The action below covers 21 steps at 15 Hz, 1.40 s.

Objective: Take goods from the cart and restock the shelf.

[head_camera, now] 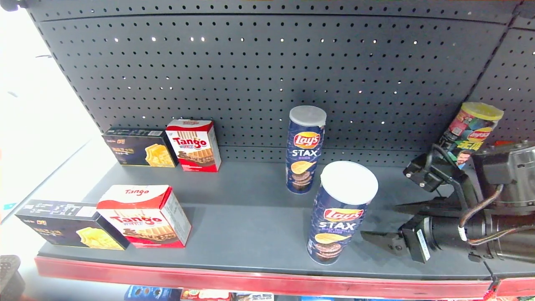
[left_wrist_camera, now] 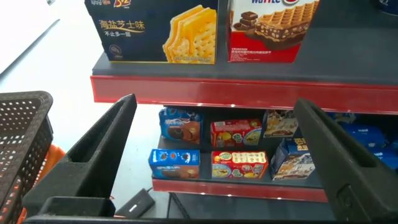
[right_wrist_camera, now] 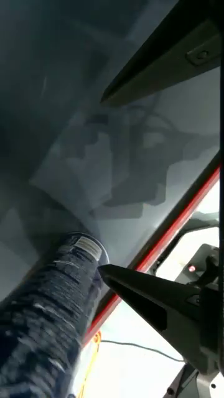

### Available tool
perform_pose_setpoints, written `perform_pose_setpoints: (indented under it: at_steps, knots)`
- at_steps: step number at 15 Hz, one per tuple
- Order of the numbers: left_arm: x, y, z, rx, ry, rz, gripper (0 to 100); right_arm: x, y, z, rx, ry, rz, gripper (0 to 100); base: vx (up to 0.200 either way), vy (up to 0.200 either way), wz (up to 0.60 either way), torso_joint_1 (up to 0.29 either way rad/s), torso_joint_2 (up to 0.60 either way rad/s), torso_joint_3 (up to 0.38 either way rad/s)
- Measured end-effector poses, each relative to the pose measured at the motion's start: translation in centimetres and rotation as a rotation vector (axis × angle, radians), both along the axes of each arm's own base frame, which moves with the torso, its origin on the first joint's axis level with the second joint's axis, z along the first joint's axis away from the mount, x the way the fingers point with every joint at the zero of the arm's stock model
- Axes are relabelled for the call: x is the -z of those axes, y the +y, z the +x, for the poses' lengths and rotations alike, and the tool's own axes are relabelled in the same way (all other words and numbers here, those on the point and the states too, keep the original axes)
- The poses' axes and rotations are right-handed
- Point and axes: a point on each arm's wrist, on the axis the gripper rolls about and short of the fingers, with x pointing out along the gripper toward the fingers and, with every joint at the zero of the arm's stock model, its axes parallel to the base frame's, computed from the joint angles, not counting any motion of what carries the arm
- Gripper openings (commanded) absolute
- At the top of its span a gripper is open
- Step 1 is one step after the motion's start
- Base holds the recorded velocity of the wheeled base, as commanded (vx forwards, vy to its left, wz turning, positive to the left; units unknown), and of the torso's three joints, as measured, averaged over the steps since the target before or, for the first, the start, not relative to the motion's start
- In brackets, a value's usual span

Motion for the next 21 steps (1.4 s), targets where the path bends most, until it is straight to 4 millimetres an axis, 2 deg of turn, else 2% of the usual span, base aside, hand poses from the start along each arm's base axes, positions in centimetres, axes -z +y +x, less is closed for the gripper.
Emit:
perform_pose_setpoints:
  at_steps: [5,15,21]
  knots:
    - [0.0,0.0,0.0,0.001,-0.001,0.000,100,0.8,0.6,1.0,0.000,0.030,-0.019,100,0.000,0.000,0.00,0.000,0.00,0.000]
    - [0.0,0.0,0.0,0.003,0.001,0.001,100,1.0,2.5,2.7,-0.029,0.036,-0.024,100,0.000,0.000,0.00,0.000,0.00,0.000]
    - [0.0,0.0,0.0,0.005,0.002,0.001,100,1.1,2.4,3.0,-0.020,0.035,-0.025,100,0.000,0.000,0.00,0.000,0.00,0.000]
